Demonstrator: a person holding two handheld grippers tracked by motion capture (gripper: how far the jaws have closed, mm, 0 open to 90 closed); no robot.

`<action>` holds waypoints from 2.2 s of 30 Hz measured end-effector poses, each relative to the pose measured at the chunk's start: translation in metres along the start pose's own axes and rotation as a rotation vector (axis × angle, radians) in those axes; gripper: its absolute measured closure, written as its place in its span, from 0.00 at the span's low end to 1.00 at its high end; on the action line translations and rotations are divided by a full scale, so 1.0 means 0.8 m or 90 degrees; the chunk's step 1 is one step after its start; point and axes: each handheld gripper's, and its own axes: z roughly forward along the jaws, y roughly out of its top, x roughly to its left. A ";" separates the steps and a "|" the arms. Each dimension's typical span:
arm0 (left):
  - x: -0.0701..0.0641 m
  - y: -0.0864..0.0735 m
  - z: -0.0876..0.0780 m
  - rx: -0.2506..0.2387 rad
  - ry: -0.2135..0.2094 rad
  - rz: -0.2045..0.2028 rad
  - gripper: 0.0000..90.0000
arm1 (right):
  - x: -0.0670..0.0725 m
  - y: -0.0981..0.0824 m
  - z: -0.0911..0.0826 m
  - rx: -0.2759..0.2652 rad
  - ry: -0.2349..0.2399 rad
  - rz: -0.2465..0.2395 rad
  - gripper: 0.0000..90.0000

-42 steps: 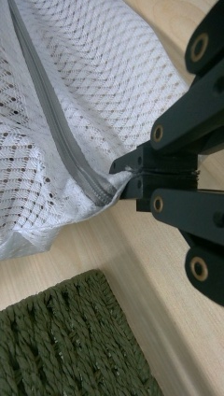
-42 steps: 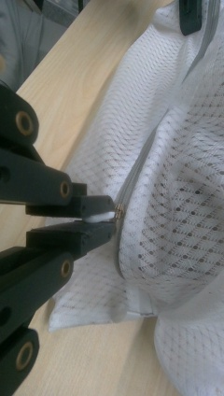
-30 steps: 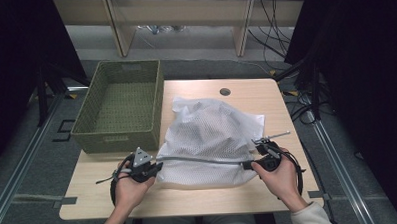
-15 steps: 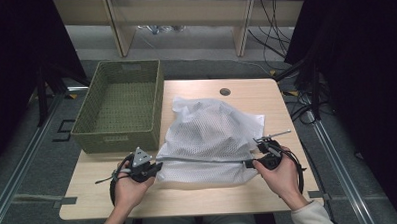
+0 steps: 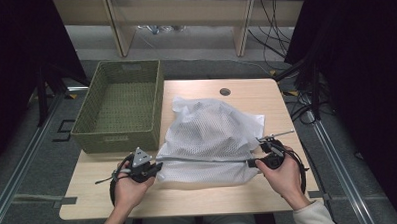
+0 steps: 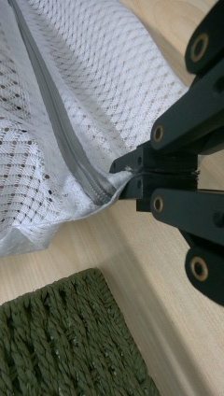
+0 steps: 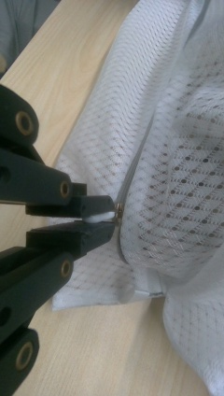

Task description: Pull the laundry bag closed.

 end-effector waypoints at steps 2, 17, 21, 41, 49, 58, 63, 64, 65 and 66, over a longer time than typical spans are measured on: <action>0.001 0.000 0.000 0.005 0.002 0.007 0.99 | -0.001 0.000 0.001 -0.001 0.013 -0.008 0.97; 0.001 -0.001 0.001 -0.011 0.007 -0.016 0.99 | -0.005 0.001 0.006 0.005 0.028 -0.008 0.97; 0.000 0.000 0.000 -0.018 0.007 -0.017 0.99 | -0.006 0.000 0.005 0.007 0.011 0.005 0.97; 0.002 -0.002 -0.003 0.006 0.003 -0.002 0.99 | -0.004 0.006 0.015 0.017 0.054 -0.002 0.97; 0.001 -0.003 0.000 -0.013 0.005 -0.034 0.99 | -0.005 0.015 0.032 0.038 0.050 -0.002 0.97; 0.008 -0.006 -0.003 -0.010 0.014 -0.044 0.99 | -0.019 0.019 0.046 0.048 0.040 0.012 0.97; 0.012 -0.008 -0.005 0.003 0.011 -0.034 0.99 | -0.024 0.019 0.046 0.047 0.039 0.012 0.97; 0.011 -0.009 -0.002 -0.010 0.017 -0.052 0.99 | -0.024 0.019 0.046 0.048 0.036 0.018 0.97; 0.012 -0.009 -0.002 -0.013 0.008 -0.052 0.99 | -0.024 0.019 0.044 0.045 0.035 0.019 0.97; 0.012 -0.009 -0.002 -0.013 0.008 -0.052 0.99 | -0.024 0.019 0.044 0.045 0.035 0.019 0.97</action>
